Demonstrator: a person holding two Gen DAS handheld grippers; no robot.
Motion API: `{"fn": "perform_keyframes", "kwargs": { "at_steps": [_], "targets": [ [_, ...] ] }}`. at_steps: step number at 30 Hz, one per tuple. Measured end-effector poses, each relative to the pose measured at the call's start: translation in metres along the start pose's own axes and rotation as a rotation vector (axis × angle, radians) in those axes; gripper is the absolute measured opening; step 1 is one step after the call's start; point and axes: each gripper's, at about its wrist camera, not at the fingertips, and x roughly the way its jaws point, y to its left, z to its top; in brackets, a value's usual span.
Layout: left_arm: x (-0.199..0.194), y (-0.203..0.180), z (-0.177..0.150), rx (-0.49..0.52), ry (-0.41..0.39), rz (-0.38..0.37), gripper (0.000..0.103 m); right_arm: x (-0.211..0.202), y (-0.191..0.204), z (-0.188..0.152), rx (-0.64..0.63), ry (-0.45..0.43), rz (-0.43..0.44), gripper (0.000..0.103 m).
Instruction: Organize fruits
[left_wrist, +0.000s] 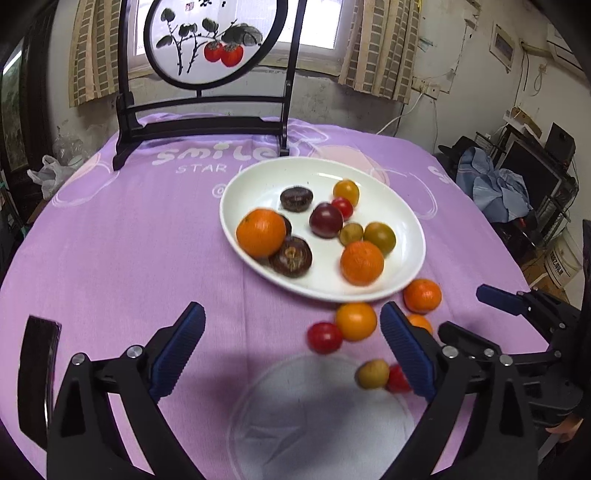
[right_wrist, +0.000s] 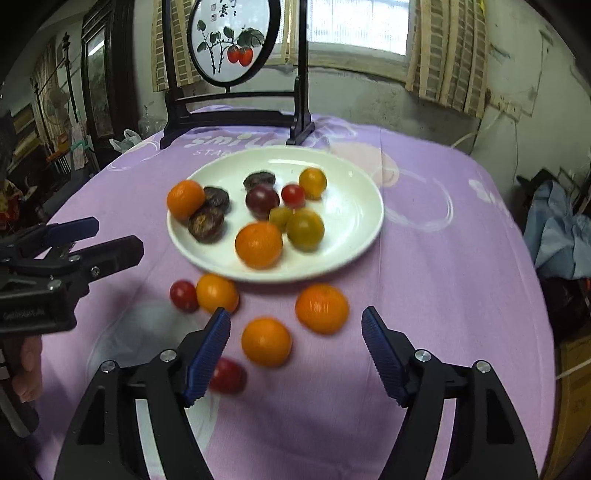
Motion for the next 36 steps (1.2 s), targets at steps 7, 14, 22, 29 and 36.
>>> {"fn": "perform_keyframes", "kwargs": {
  "at_steps": [7, 14, 22, 29, 36],
  "targets": [
    [0.01, 0.008, -0.023, -0.011, 0.035, 0.004, 0.094, 0.005, 0.0, -0.034, -0.008, 0.058, -0.009, 0.075],
    [0.021, 0.017, -0.031, -0.012, 0.05, -0.01, 0.094, 0.013, 0.023, -0.045, -0.047, 0.098, 0.054, 0.071],
    [0.027, 0.022, -0.031, -0.022, 0.072, -0.027, 0.094, 0.032, 0.045, -0.039, -0.099, 0.123, 0.058, 0.055],
    [0.028, 0.024, -0.03, -0.026, 0.076, -0.031, 0.094, 0.041, 0.056, -0.025, -0.125, 0.108, 0.051, 0.04],
    [0.03, 0.025, -0.031, -0.032, 0.082, -0.035, 0.094, 0.031, 0.053, -0.029, -0.126, 0.102, 0.056, 0.031]
  ]
}}
